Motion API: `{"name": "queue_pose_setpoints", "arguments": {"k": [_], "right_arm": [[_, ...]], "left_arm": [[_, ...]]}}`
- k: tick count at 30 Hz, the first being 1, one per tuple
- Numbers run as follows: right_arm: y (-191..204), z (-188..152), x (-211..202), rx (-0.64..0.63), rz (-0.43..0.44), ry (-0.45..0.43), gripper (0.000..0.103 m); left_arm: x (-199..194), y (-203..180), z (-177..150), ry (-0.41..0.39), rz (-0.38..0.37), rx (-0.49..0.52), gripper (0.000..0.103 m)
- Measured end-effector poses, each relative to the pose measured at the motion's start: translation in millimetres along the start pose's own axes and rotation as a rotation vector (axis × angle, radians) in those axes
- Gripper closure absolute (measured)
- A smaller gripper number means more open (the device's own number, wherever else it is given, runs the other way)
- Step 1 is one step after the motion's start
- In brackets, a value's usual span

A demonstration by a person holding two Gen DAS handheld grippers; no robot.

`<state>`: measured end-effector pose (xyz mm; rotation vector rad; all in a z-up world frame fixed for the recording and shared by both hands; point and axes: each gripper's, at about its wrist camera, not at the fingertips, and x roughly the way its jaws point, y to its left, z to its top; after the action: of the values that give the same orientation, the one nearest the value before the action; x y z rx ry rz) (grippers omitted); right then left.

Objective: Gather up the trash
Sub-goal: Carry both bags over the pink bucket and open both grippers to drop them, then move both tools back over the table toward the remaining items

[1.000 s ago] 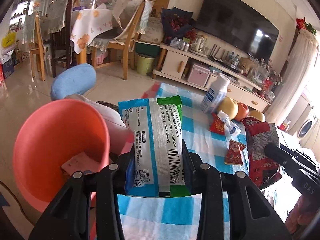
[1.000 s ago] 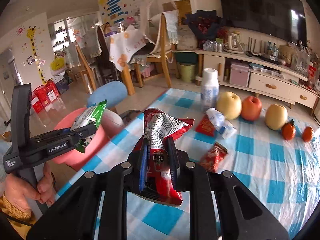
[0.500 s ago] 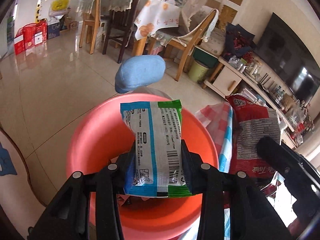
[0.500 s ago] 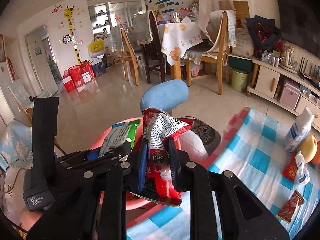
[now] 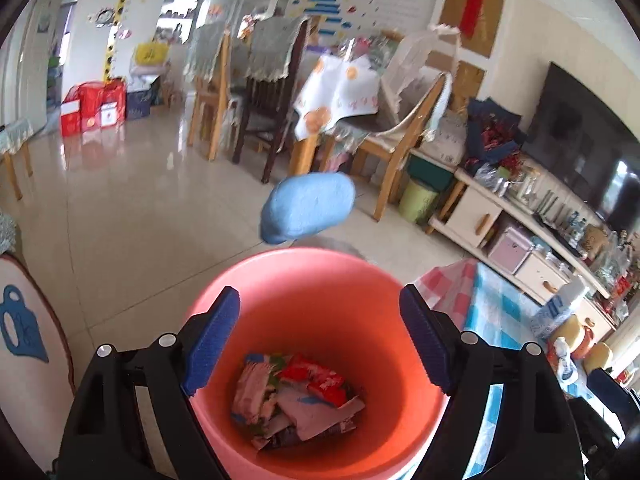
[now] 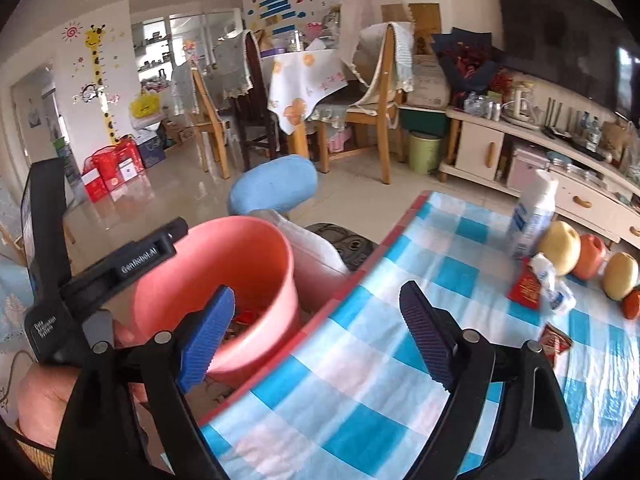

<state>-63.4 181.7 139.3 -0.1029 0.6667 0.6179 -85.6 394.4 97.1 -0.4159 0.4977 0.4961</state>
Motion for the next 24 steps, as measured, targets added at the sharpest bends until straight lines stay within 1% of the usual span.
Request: {"name": "queue_pose_setpoints", "arguments": {"k": [3,5,8,10,13,14,18,21,24], "right_arm": [[-23,-13,-29,0.011,-0.088,-0.020,0.015],[-39,-23,-50,0.027,-0.129,-0.038,0.015],[-62,-36,-81,0.041,-0.208,-0.071,0.014],[-75,-45,-101,0.050,-0.253,-0.100,0.010],[-93,-58,-130,0.081,-0.303,-0.141,0.009],[-101,-63,-139,0.095,-0.313,-0.153,0.009],[-122,-82,-170,0.124,-0.377,-0.191,0.007],[-136,-91,-189,0.133,-0.419,-0.209,0.007],[-147,-98,-207,0.149,-0.443,-0.239,0.006]], "left_arm": [[-17,-13,-1,-0.037,-0.082,0.016,0.020],[-35,-27,-2,-0.083,-0.128,0.059,0.020],[-65,-46,-4,-0.136,-0.150,0.135,0.020],[-86,-59,-5,-0.156,-0.165,0.163,0.020],[-126,-76,-13,-0.193,-0.182,0.225,0.019],[-138,-82,-17,-0.192,-0.180,0.252,0.012],[-180,-109,-33,-0.162,-0.203,0.365,0.011],[-209,-125,-42,-0.138,-0.228,0.406,0.009],[-236,-140,-49,-0.124,-0.281,0.413,0.009]]}}
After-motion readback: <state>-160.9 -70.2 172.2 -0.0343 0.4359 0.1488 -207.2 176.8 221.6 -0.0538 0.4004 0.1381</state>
